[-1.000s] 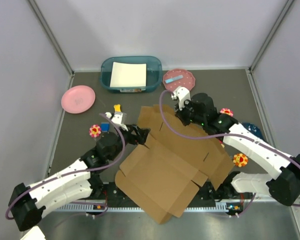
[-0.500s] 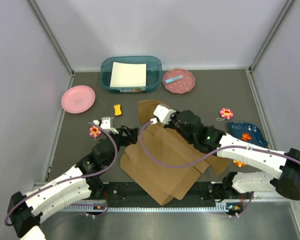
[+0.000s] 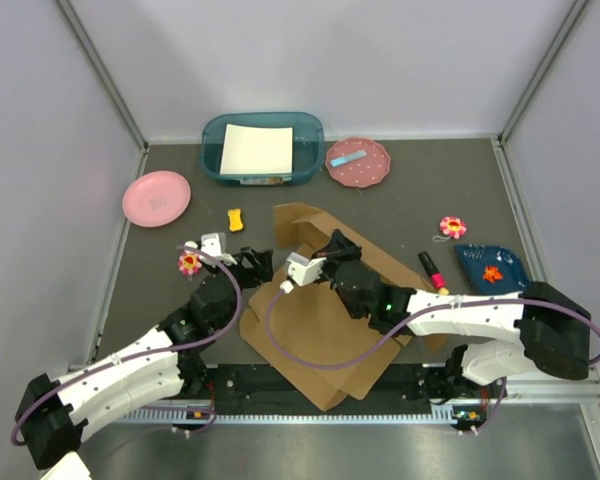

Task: Fold the paper box

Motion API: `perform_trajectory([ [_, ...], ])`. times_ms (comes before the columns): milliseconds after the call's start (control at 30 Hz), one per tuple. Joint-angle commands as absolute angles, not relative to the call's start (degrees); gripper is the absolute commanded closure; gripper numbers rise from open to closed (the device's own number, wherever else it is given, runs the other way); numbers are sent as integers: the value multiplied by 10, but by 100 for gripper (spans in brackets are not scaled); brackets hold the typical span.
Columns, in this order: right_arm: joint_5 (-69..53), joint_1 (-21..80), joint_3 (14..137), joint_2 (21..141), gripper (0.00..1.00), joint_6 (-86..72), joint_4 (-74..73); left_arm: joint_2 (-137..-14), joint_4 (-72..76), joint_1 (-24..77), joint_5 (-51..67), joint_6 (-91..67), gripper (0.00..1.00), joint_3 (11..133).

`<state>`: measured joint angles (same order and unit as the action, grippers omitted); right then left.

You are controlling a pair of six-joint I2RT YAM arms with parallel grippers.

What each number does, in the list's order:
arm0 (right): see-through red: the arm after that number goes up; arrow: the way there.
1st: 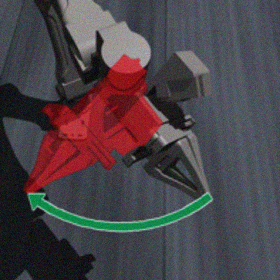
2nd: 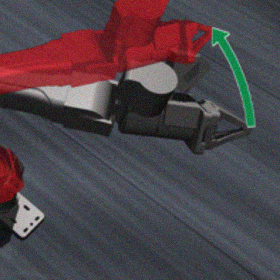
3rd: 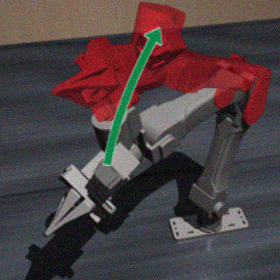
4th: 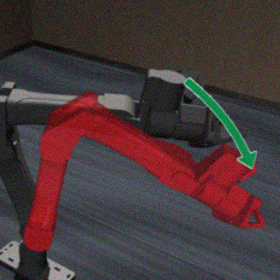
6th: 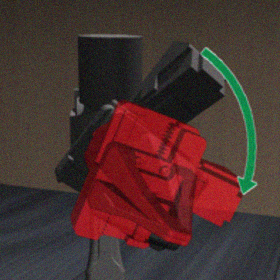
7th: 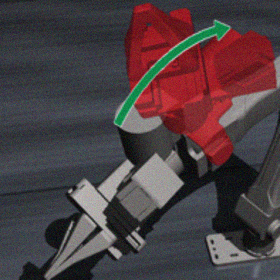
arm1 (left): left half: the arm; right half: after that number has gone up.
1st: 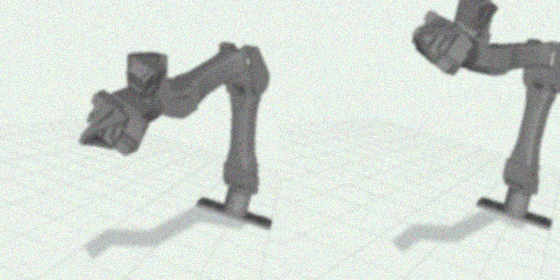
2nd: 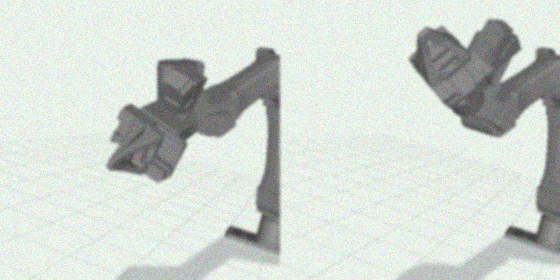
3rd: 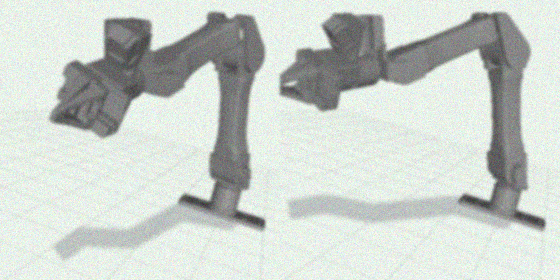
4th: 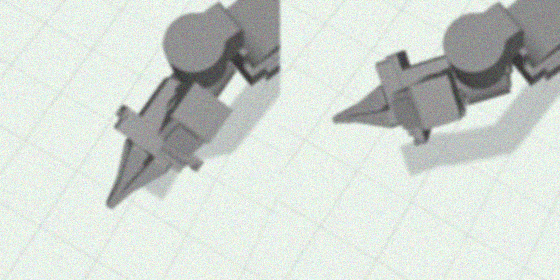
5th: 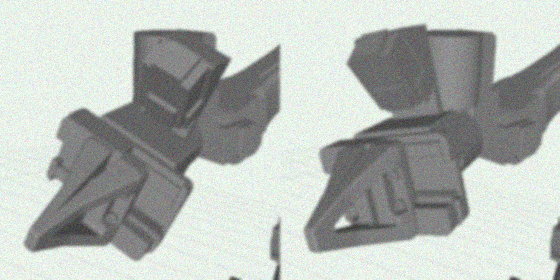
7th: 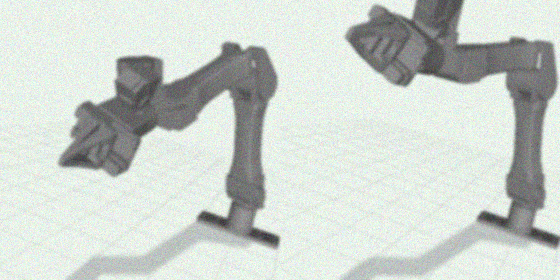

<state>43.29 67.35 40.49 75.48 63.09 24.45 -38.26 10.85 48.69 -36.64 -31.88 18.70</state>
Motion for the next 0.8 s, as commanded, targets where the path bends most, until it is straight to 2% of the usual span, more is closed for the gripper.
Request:
perform_trajectory([
  [0, 463, 693, 431, 774, 100, 682, 311, -395, 163, 487, -392, -324, 16, 178],
  [533, 513, 693, 378, 795, 100, 527, 272, -460, 275, 486, -407, -268, 12, 171],
  [700, 508, 695, 360, 774, 100, 466, 242, -489, 303, 470, -374, -265, 11, 175],
  [767, 504, 694, 359, 767, 100, 450, 229, -498, 311, 464, -348, -256, 8, 178],
])
